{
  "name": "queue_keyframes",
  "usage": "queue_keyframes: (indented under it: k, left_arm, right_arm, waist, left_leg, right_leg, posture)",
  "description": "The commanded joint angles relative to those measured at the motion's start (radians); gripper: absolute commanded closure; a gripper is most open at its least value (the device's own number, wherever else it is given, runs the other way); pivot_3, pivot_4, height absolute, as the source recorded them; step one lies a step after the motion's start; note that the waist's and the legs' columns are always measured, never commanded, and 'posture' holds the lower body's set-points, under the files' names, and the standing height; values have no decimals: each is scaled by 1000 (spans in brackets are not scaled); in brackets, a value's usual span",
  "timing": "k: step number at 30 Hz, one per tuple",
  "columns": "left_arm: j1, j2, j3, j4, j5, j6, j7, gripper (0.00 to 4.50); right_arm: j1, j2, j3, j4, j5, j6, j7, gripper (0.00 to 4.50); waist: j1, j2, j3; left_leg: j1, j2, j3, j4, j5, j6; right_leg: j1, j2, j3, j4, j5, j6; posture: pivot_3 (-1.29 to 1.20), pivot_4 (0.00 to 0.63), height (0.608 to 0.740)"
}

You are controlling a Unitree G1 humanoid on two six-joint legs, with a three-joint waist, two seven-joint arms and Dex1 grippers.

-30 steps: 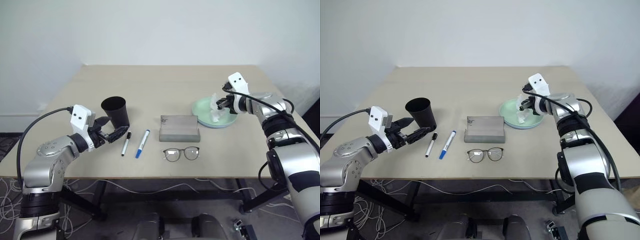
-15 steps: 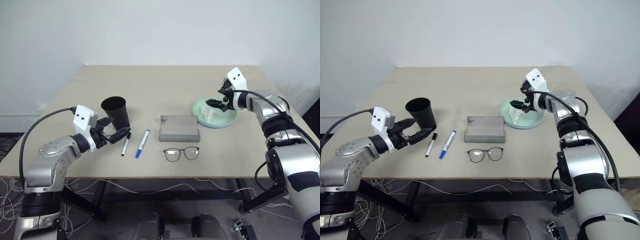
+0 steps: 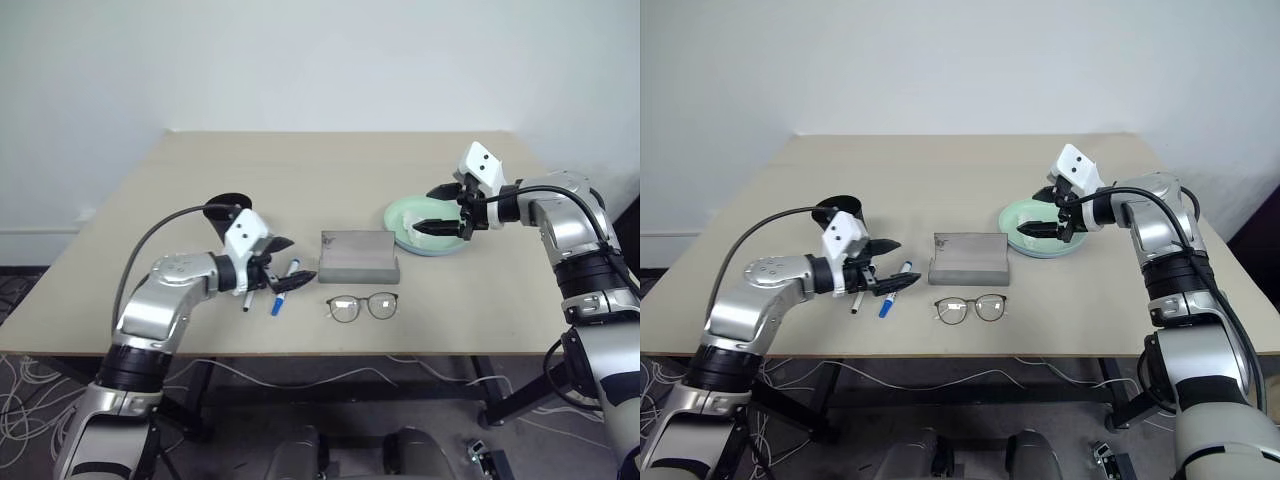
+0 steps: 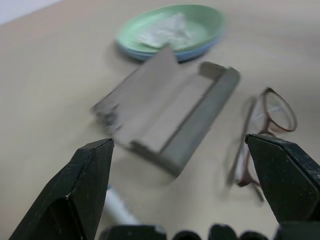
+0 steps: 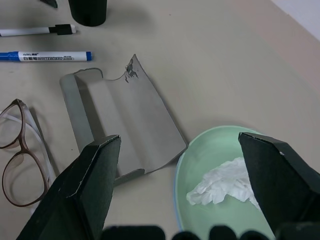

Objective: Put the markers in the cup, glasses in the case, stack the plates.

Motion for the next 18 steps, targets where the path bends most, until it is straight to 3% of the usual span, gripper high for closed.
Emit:
queue_keyframes:
  k: [1, 18]
  left_arm:
    - [-66, -24, -71, 10, 66, -27, -17, 0]
    - [-234, -177, -276, 186, 248, -119, -108, 0]
  right_arm:
    - [6, -5, -15, -71, 20, 12, 1, 415]
    - [68, -9, -20, -174, 37, 93, -20, 415]
  waist:
    - [0, 0, 0]
    - [1, 0, 0]
  left_leg:
    - [0, 0, 0, 0, 0, 0]
    - [0, -2, -1, 2, 0, 1]
  right_leg:
    - [0, 0, 0, 0, 0, 0]
    - [1, 0, 0, 1, 0, 0]
  posture:
    - [0, 0, 700]
    - [0, 0, 700]
